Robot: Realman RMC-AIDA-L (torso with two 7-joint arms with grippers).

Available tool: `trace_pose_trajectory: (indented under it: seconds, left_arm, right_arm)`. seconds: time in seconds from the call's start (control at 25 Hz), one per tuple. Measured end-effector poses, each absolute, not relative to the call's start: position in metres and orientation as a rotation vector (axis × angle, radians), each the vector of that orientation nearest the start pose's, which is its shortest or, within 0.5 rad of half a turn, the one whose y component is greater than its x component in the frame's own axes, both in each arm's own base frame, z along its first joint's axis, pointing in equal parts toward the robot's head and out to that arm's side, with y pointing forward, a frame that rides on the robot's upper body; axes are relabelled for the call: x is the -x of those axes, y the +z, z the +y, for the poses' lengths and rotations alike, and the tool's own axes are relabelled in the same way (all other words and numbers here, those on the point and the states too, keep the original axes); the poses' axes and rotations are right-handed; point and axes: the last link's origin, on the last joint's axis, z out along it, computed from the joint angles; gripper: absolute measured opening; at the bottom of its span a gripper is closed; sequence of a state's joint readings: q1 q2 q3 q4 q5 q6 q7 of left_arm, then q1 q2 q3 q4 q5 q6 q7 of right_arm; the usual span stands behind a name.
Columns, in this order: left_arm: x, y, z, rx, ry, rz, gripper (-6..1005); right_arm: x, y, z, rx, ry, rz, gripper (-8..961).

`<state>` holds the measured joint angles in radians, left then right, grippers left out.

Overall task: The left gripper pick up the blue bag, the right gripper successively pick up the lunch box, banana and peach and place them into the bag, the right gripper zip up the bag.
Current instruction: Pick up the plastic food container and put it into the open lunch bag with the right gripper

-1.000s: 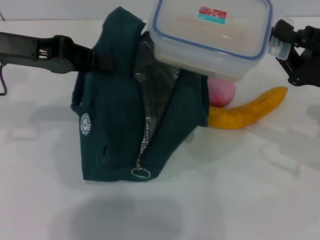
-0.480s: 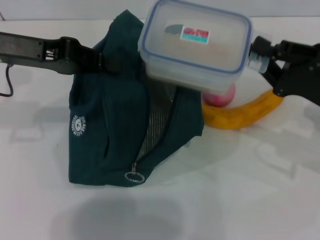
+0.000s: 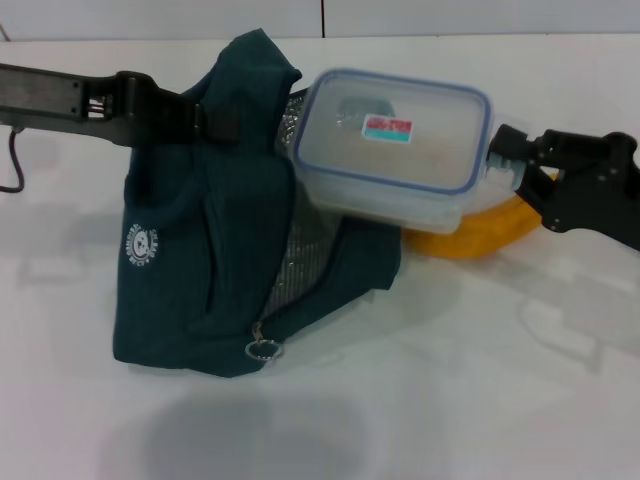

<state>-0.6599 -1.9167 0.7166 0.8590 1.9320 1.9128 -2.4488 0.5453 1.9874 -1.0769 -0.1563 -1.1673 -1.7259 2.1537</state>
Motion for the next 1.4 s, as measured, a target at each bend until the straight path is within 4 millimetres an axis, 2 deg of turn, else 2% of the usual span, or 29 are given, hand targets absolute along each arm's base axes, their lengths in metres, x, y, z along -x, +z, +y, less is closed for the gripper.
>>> trace_pose_trajectory:
  seconds: [0.24, 0.72, 1.04, 1.4]
  left_arm:
    - [0.194, 0.091, 0.349, 2.760, -0.755, -1.621, 35]
    - [0.189, 0.076, 0.349, 2.807, -0.768, -1.631, 35]
    - [0.183, 0.064, 0.346, 2.833, -0.806, -1.621, 35]
    - [0.179, 0.060, 0.346, 2.848, -0.816, -1.611, 35]
  right_arm:
    - [-0.238, -0.014, 0.309, 2.164, 1.594, 2.133, 208]
    - [-0.213, -0.028, 0.326, 2.249, 1.544, 2.114, 225]
    - [-0.206, -0.036, 0.333, 2.277, 1.474, 2.112, 237]
    - [-0.204, -0.042, 0.340, 2.267, 1.413, 2.111, 250]
